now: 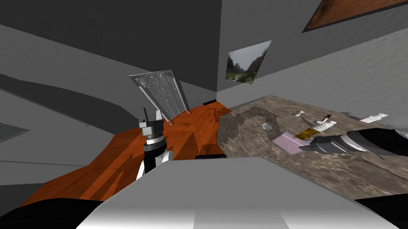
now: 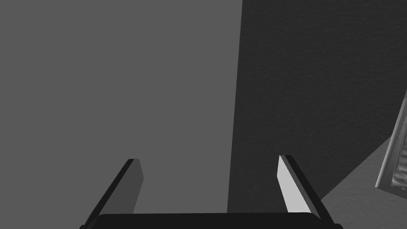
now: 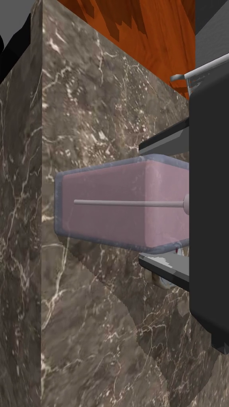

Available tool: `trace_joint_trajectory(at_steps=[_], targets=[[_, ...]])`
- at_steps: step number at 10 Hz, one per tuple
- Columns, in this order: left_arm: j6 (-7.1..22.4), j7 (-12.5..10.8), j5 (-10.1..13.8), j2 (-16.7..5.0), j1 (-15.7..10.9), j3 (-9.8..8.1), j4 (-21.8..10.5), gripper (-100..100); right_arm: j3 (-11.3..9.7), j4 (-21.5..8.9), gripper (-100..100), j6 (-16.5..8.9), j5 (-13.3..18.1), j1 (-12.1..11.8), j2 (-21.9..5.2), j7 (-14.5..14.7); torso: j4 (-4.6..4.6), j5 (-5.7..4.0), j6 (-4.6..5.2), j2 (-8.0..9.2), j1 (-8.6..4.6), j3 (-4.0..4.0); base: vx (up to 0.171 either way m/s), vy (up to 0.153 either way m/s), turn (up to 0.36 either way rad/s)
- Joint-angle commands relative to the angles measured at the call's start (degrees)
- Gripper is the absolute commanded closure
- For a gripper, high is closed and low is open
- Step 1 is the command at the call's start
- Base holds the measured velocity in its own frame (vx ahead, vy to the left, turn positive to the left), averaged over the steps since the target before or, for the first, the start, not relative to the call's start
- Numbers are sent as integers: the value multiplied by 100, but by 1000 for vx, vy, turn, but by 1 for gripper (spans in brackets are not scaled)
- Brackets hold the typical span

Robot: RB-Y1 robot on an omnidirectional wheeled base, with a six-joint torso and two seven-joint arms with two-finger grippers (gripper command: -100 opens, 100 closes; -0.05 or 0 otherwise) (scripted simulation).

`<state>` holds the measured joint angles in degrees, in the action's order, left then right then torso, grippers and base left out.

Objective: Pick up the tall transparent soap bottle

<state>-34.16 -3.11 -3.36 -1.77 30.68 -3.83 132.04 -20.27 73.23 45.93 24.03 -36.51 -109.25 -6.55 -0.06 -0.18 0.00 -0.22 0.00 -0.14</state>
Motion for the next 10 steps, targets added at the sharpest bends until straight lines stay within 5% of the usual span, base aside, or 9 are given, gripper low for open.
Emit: trace_joint_trajectory(at_steps=[1,3,4,5,8,9,10], targets=[[0,0,0,0,0,0,0,0,0,0,100,0,0,0,0,0,0,0,0,0,0,0,0,0,0],[0,0,0,0,0,0,0,0,1,0,100,2,-1,1,0,-1,-1,-1,1,-1,-1,-1,0,0,0],[0,0,0,0,0,0,0,0,2,0,0,2,-1,2,-1,-1,-1,-1,2,-1,-1,-1,0,0,0],[0,0,0,0,0,0,0,0,6,60,100,27,-80,-14,-119,83,-1,-1,2,-1,-2,-1,43,9,-169],[0,0,0,0,2,-1,0,0,139,251,100,143,-94,-7,-438,168,-6,5,11,-29,9,-16,100,12,-274],[0,0,0,0,2,-1,0,0,152,215,100,110,-27,-17,-340,119,-6,5,9,-34,8,-19,47,9,-60],[0,0,0,0,0,0,0,0,168,218,0,123,0,-15,-342,98,-6,2,-1,-23,5,-14,7,2,10]])
